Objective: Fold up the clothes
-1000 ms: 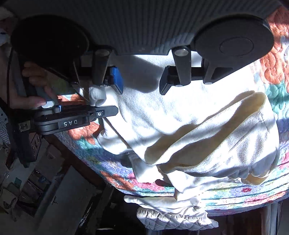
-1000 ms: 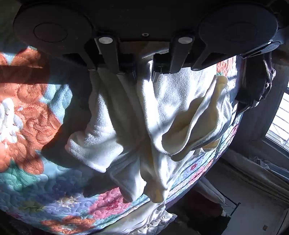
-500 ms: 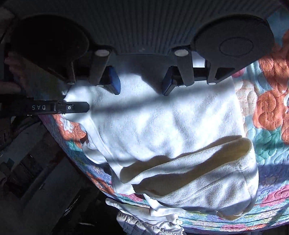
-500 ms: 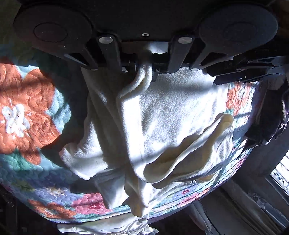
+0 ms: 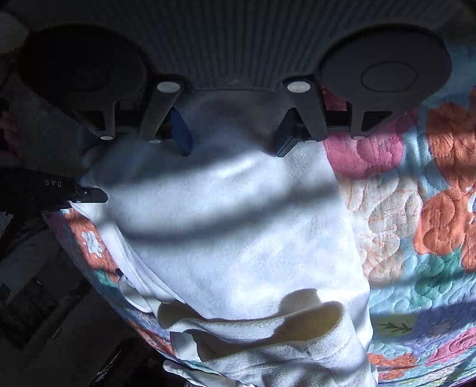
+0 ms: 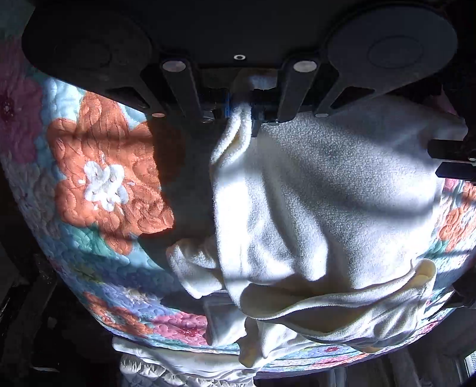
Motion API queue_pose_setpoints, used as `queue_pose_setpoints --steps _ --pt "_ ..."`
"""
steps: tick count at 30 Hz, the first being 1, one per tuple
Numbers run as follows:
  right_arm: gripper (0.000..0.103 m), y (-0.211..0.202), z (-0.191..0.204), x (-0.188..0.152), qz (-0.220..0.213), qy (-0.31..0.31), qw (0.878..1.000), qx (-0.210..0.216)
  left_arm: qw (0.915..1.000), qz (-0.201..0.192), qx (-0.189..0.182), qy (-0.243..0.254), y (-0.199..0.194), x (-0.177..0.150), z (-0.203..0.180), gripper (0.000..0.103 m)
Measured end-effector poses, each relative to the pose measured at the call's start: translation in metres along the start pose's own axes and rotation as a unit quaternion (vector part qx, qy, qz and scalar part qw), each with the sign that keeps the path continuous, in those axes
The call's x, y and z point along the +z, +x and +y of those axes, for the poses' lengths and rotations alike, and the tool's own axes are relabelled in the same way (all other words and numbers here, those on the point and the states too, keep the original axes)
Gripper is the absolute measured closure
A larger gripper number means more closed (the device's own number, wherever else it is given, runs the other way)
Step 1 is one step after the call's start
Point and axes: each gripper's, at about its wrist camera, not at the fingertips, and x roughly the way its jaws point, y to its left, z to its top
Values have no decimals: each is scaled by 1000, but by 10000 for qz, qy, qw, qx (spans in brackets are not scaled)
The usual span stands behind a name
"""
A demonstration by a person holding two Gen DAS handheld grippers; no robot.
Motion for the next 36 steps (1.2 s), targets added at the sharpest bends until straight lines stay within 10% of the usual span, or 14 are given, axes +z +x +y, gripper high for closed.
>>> queue_pose_setpoints --steps 8,12,16,24,31,33,34,36 --pt "89 4 -4 -3 10 -108 9999 39 9991 10 -83 -427 -1 1 12 43" --pt "54 0 -5 -3 -51 -291 9992 -287 9993 -153 27 -350 -14 3 12 45" --pt "47 -33 -8 12 -384 -355 9970 -568 9964 -664 -111 -516 -42 18 22 43" --pt "43 -61 27 80 -1114 -565 9896 716 9800 -1294 -163 -1505 -56 75 71 32" --pt "43 -26 96 121 -1190 -1944 9712 699 9750 -1201 -91 -1867 -32 111 96 28" --pt "32 -20 102 127 -1308 -2118 9655 765 9778 -1086 -181 -1784 -22 119 99 44" --pt "30 -15 104 130 -1356 -2178 9637 734 9791 -1028 -226 -1743 -17 123 100 79" --pt "25 -6 105 135 -1443 -2304 9600 662 9814 -911 -317 -1660 -7 131 103 90"
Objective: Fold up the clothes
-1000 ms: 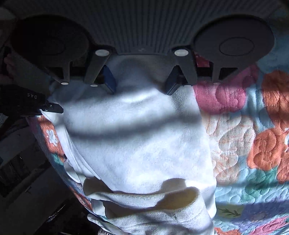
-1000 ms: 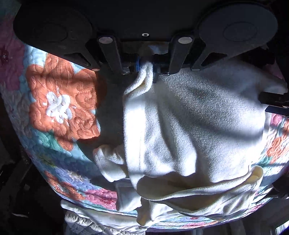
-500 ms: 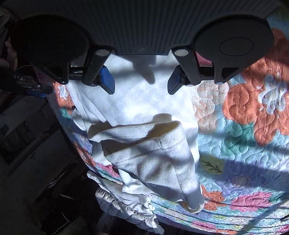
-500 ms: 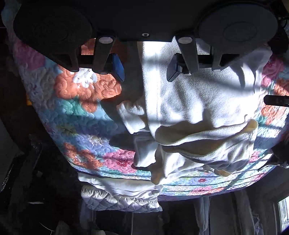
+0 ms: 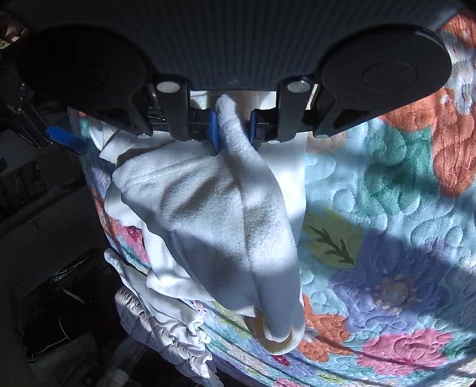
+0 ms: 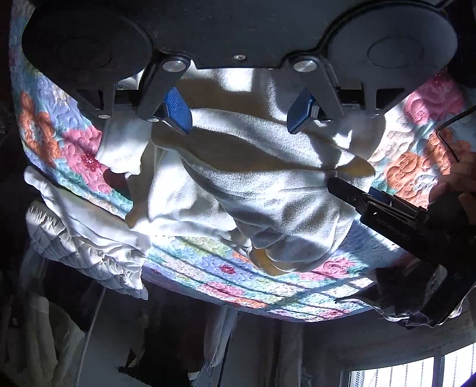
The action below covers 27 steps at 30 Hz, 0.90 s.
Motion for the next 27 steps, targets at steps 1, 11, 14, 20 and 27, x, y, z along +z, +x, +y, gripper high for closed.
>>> queue_pose_setpoints --steps 1,11,14,20,27 --pt "25 4 -1 1 -14 -77 10000 -2 9999 -11 10 103 2 3 -2 92" --pt "18 22 -16 -7 -364 0 9989 -300 9974 -442 -456 336 -22 41 -29 92" --pt "18 13 -15 -7 -617 45 9980 -125 9962 -530 -580 368 -24 59 -41 92" --pt "7 13 -7 8 -1068 -124 9941 -156 9961 -625 -464 408 -19 71 -56 92" --pt "6 23 27 41 -1248 -1077 9859 -287 9968 -501 -418 467 -16 79 -64 92"
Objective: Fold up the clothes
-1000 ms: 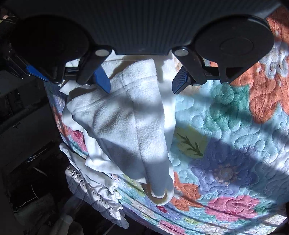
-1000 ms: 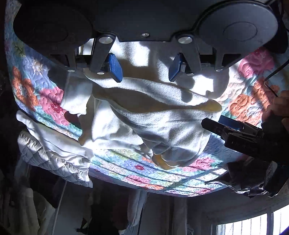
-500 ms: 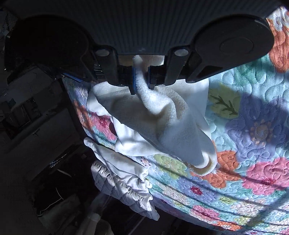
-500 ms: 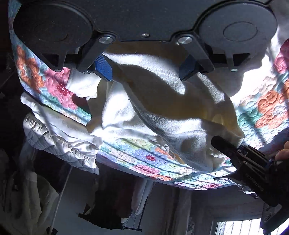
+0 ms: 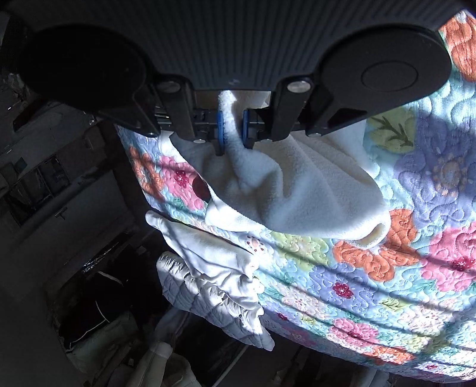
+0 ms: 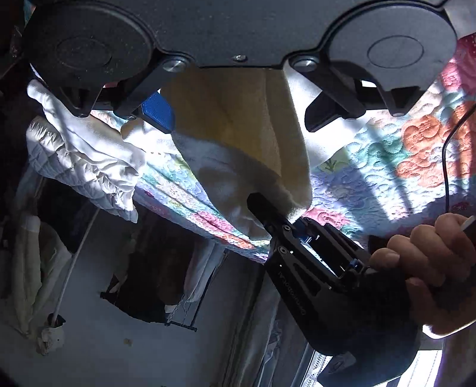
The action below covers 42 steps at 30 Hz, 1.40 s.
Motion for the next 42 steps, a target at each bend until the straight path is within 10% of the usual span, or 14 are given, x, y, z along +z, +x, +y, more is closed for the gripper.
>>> queue_pose_setpoints --steps 5,10,14,18,26,28,30,33,36,40,41,42 --pt "7 41 5 5 88 -696 9967 -417 9993 -1 116 351 1 3 -13 92" --pt "84 66 -39 19 166 253 9995 25 9982 -202 188 534 5 7 -16 88" --pt "87 88 -109 16 314 1440 9890 -98 9891 -635 1041 822 5 9 -13 38" --pt "88 118 -168 -7 640 2602 9631 -240 9751 -375 1851 1165 25 -3 8 37" --pt "87 157 -196 -43 1014 3352 9366 -134 9796 355 1873 636 59 -24 54 37" --pt "73 168 -197 -44 1218 3167 9401 -325 9783 431 1925 635 63 -26 56 35" --pt "34 176 -193 -43 1580 2856 9419 -796 9792 447 1904 535 61 -28 59 34" --pt "31 168 -189 -41 1570 2997 9372 -846 9814 457 1805 461 55 -30 63 34" --pt "19 156 -197 -45 1152 3936 9120 83 9860 291 1586 428 46 -36 67 35" --pt "18 171 -184 -32 1360 2964 9447 -352 9893 311 1429 6 48 -55 80 34" --pt "27 177 -180 -29 1416 2531 9558 -489 9897 282 1405 -37 47 -58 81 34" --pt "58 186 -179 -28 1565 2132 9622 -649 9901 255 1377 -70 45 -59 82 34"
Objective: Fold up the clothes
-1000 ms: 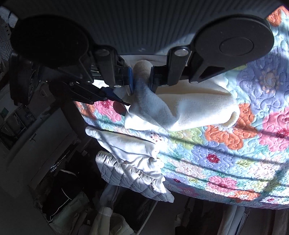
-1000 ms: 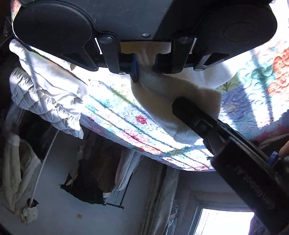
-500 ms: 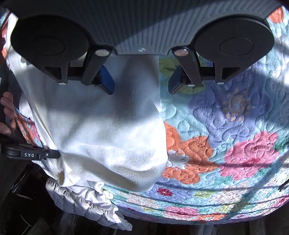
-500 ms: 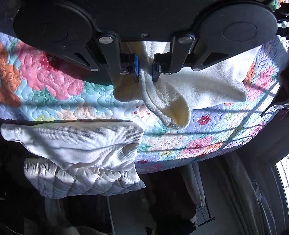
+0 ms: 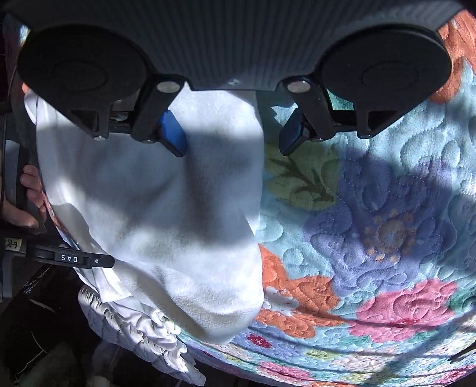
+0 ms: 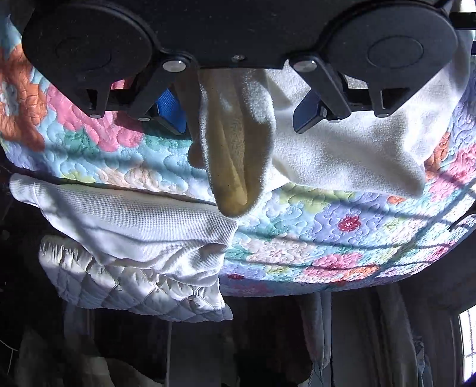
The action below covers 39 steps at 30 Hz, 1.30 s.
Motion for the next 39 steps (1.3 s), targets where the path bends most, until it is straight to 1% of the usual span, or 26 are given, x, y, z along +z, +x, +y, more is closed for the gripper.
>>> queue_pose_setpoints --steps 1,2,4,6,7,9,10,11,12,13,14,15,16,18,19,21,23,26,28,29,30,32,34,37,38,39 --pt "75 7 -1 3 136 -156 9997 -137 10000 1 -36 -28 -1 0 1 34" --pt "88 11 -7 6 194 58 9998 -48 10000 18 -49 -42 -3 2 2 34" --pt "91 12 -22 10 143 617 9978 187 10000 30 -28 -22 -5 5 3 34" --pt "91 8 -34 11 -102 964 9953 21 10000 19 57 10 -5 6 5 34" --pt "91 9 -40 10 -106 1151 9933 -76 10000 19 82 14 -5 6 6 34" --pt "73 15 -51 8 94 1491 9884 -259 10000 14 69 -14 -4 5 9 34" --pt "71 15 -51 6 146 1561 9870 -347 10000 24 74 -45 -3 5 10 34" --pt "66 12 -50 5 145 1584 9863 -429 9999 36 84 -67 -2 4 10 34" --pt "57 9 -48 4 144 1608 9856 -512 9999 45 93 -77 -1 4 10 34" --pt "53 6 -47 2 144 1631 9847 -595 9999 52 103 -81 -1 5 10 34" --pt "49 2 -46 0 171 1736 9828 -612 9999 58 114 -84 -1 5 9 34" --pt "48 -4 -45 -3 220 1900 9798 -582 9999 56 127 -72 -1 5 8 34" --pt "48 -11 -45 -8 324 2194 9744 -372 9999 49 141 -53 0 5 8 34" --pt "48 -29 -42 -27 439 2865 9547 667 9998 55 181 -13 4 4 6 32" --pt "48 -39 -35 -36 412 2900 9515 939 9998 59 202 7 6 3 5 30" --pt "42 -55 -16 -50 451 2643 9580 1013 9997 35 257 24 8 1 3 29" --pt "42 -63 0 -61 568 2149 9721 753 9995 27 306 68 6 1 1 29" --pt "43 -67 3 -68 452 1374 9895 -14 9995 43 318 34 5 1 1 29" --pt "56 -64 -2 -70 334 827 9942 -601 9996 58 280 -11 5 1 3 29" --pt "78 -62 -7 -70 303 705 9937 -823 9996 70 264 -30 4 1 4 29" --pt "87 -60 -14 -71 292 694 9922 -992 9996 90 259 -43 4 1 4 29" --pt "86 -56 -27 -72 299 764 9884 -1280 9995 140 263 -60 3 2 5 29" --pt "83 -60 -36 -71 387 1170 9838 -1300 9993 214 313 -49 2 2 4 29" --pt "64 -82 -32 -68 303 1522 9837 -906 9978 285 541 261 -4 -3 -3 28" --pt "50 -91 -26 -67 267 1556 9846 -745 9971 331 604 320 -5 -4 -5 28" --pt "42 -102 -18 -66 238 1610 9852 -533 9965 380 657 346 -6 -5 -6 27"
